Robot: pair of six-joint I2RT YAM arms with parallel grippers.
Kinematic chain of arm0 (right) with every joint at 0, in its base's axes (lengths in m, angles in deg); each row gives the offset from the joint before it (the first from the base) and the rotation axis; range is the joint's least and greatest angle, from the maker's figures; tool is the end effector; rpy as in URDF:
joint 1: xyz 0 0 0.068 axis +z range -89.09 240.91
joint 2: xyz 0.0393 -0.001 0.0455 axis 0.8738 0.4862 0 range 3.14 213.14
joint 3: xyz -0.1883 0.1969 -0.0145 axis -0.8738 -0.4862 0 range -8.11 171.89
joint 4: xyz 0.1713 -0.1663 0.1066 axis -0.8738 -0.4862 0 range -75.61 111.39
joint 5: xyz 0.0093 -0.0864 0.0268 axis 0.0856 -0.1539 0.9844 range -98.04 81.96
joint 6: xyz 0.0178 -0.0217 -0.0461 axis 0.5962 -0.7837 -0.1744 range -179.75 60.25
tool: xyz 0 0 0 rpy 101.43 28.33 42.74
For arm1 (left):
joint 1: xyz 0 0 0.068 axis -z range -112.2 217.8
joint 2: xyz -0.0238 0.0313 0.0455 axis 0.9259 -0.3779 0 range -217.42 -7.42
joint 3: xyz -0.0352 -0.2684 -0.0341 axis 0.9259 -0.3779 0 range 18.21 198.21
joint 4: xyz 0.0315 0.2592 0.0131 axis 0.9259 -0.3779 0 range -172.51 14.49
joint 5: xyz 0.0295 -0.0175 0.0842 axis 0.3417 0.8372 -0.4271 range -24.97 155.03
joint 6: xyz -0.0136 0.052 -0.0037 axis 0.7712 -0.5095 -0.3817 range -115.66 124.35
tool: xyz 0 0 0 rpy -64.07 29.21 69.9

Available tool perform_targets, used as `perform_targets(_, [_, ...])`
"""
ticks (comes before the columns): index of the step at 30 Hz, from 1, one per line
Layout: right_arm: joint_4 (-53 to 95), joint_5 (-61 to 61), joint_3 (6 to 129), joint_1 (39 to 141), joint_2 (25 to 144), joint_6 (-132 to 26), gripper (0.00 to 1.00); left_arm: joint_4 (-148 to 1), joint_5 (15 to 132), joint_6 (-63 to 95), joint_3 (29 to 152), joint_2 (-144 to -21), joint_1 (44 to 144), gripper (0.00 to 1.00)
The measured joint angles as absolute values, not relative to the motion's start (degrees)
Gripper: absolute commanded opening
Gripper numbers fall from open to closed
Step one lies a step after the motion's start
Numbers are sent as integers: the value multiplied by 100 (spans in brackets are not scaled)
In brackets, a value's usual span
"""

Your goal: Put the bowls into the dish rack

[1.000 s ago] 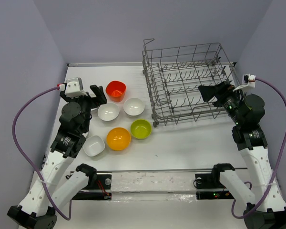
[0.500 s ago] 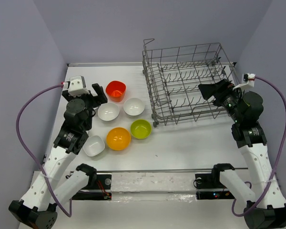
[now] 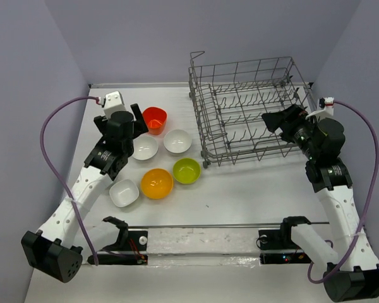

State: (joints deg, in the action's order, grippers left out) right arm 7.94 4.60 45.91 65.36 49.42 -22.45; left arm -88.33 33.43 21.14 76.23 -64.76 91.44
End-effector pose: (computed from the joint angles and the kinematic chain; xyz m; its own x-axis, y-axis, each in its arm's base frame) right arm 0.1793 0.0218 0.3858 -0.2564 0.5732 -0.7783 -0.1728 0.7651 0.6204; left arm 0.2124 -0.0728 0.3768 -0.1476 -0.2040 -0.9678 -0.1780 0.9680 -0.1769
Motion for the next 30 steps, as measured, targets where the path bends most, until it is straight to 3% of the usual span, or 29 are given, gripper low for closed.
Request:
perform_targets(19, [590, 438, 4591, 6536, 5292, -2134, 100, -8967, 3986, 4160, 5916, -6865, 8483, 98])
perform_targets(26, [588, 440, 4591, 6536, 5288, -2110, 100, -8390, 4334, 4409, 5614, -7248, 8271, 90])
perform_targets(30, [584, 443, 4591, 6536, 5274, -2092, 100, -8075, 4493, 4481, 5604, -7488, 8230, 79])
